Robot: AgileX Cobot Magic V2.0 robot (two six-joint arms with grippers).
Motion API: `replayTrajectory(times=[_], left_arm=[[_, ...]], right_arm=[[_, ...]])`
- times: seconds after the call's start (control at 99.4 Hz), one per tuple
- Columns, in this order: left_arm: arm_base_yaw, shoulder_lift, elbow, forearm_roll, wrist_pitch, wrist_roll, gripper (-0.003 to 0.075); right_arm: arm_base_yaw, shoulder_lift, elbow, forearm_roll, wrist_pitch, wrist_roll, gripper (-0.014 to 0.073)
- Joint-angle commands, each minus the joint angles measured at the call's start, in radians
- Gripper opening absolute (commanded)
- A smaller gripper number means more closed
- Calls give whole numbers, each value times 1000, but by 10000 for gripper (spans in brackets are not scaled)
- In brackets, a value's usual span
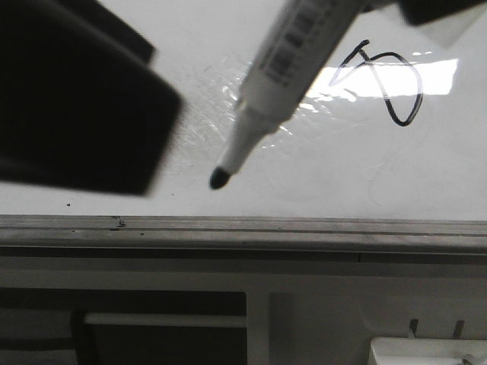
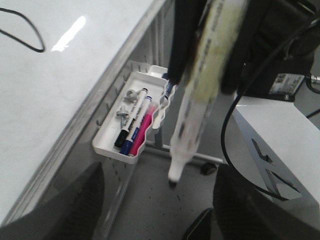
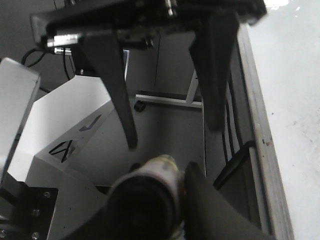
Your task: Write number 8 on whiteboard
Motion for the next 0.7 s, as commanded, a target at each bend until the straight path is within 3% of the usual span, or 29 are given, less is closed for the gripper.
replayTrajectory(times=[0.0, 0.332, 0.433, 0.553, 0.694], left_arm=[[-40, 73, -76, -19, -39, 18, 439], [-61, 175, -115, -46, -66, 18, 409], [-61, 175, -115, -46, -65, 18, 269], [-61, 175, -115, -46, -65, 18, -8], [-61, 175, -115, -61, -59, 18, -20]], right_arm=[[54, 19, -30, 36, -77, 11, -45], [98, 32, -30, 1, -93, 42, -45], [98, 32, -30, 1, -89, 44, -45], [98, 32, -30, 1, -89, 44, -45], [98, 32, -30, 1, -90, 98, -18]])
